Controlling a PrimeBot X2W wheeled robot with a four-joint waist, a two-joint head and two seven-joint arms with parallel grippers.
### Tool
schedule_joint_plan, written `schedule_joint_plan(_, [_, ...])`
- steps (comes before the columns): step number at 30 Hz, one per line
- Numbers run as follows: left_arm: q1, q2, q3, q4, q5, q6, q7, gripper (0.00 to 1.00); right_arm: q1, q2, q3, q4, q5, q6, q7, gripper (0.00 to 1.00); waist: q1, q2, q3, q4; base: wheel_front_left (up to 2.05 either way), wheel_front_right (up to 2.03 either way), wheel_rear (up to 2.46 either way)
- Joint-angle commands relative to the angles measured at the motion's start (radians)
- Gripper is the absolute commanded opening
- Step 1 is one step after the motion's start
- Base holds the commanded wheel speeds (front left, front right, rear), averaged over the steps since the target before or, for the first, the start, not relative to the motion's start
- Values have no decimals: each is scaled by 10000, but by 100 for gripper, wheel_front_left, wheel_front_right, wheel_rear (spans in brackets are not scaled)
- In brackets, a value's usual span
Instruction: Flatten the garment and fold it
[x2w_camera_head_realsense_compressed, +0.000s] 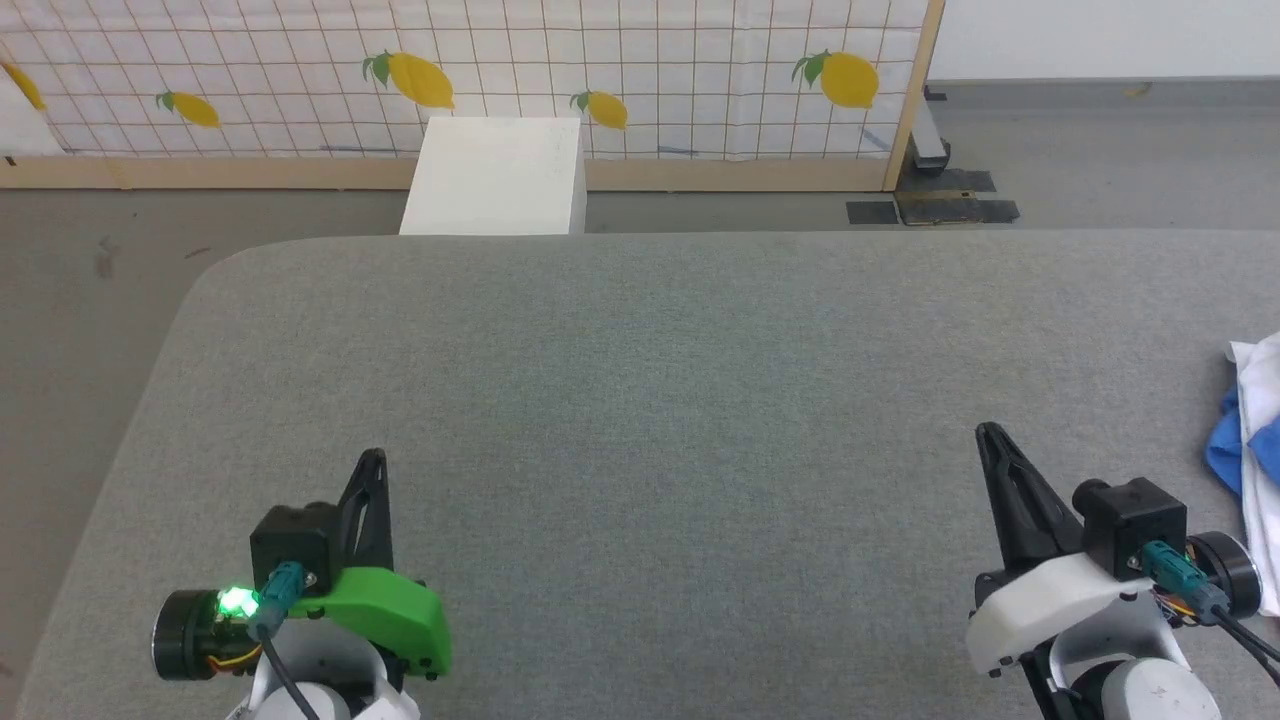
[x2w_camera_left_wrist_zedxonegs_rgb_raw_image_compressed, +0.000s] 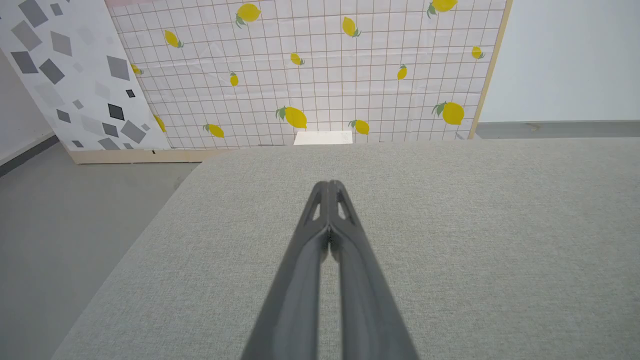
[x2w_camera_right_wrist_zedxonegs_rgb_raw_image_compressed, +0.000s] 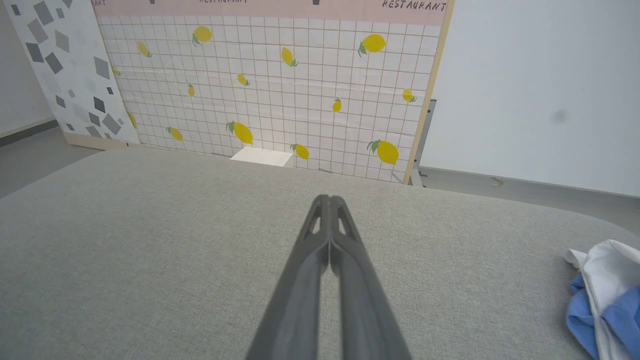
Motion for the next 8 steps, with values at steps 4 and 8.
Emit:
schedule_joint_plan(4, [185,-57,61,-132,183,69,116,0,172,7,-7,-139,-126,-15,115,0,0,-1,4,13,0,0,0])
schedule_joint_plan(8, [202,-62,74,-191,256,72,185,0,183,7,-9,-185,-166,-15,181,0,0,-1,7,22,0,0,0])
